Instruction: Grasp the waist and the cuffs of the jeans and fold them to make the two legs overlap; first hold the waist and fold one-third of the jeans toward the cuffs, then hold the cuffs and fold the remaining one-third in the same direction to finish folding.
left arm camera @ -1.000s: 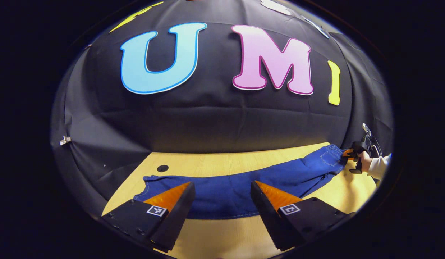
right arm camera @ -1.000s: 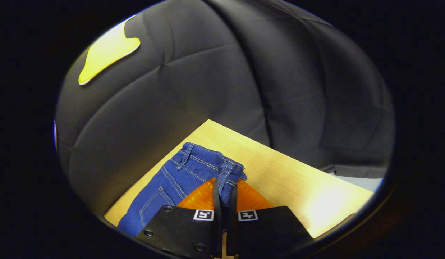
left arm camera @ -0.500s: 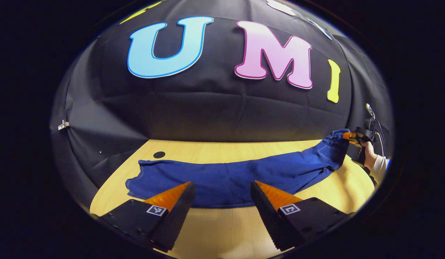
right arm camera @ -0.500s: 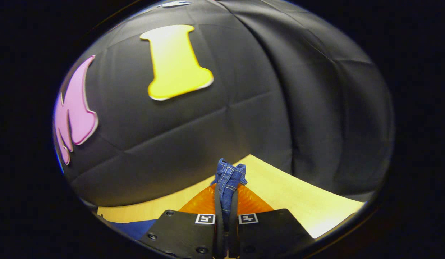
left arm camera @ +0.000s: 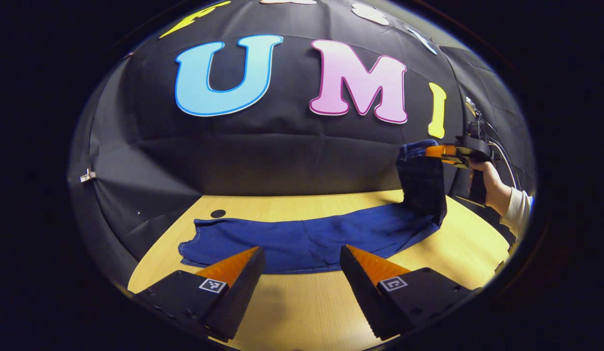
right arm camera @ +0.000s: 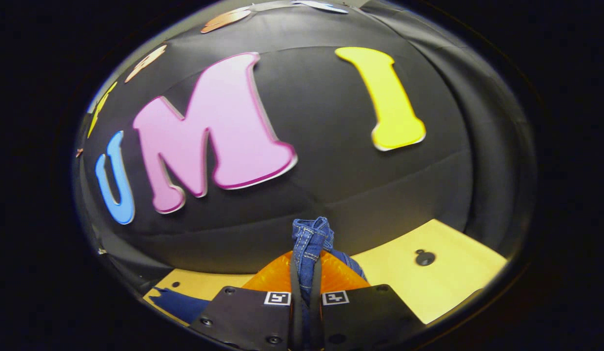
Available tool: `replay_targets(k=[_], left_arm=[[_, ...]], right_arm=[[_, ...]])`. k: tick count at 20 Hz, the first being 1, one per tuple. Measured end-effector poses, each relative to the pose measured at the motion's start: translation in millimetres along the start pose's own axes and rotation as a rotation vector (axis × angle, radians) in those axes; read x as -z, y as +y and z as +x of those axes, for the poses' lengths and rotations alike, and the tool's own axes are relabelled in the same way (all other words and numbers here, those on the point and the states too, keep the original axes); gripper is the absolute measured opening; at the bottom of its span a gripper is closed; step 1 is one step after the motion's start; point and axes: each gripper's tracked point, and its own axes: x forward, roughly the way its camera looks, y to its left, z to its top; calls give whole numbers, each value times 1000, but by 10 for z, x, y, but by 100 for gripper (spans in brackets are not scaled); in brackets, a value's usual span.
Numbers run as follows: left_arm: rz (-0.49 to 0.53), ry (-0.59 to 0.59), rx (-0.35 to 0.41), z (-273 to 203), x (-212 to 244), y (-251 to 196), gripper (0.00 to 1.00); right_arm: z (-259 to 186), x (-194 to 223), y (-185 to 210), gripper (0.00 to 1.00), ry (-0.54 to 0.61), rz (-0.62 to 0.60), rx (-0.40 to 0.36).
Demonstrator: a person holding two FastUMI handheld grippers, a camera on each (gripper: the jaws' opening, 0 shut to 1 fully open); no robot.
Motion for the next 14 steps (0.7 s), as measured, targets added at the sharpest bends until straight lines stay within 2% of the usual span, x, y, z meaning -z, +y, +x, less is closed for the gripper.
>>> replay_targets(k=[2, 5, 7, 8, 9, 10, 11, 13, 14], left_arm=[[-52, 9, -15, -107, 70, 120, 98], [-43, 2, -68, -287, 136, 368, 98], [-75, 6, -89, -411, 215, 528, 99], [-103, 10, -100, -462, 265, 616, 99], [-131, 18, -113, -489, 338, 681, 99], [-156, 26, -128, -519, 407, 751, 99], [-176, 33, -141, -540, 469, 808, 99], [-207, 40, -161, -550, 565, 903, 98], [-223, 40, -167, -551, 585, 950, 96]], right_arm=[[41, 46, 6, 8, 51, -1, -40], [57, 279, -30, 8, 158, -1, -71], [57, 395, -74, 8, 254, 9, -81], [41, 406, -39, 0, 301, 15, -87], [36, 394, -13, 12, 337, 41, -126], [15, 369, -28, 18, 376, 61, -145], [23, 361, -69, 19, 398, 74, -166], [-39, 238, -124, 66, 408, 74, -201], [-88, 328, -118, 89, 393, 51, -198]])
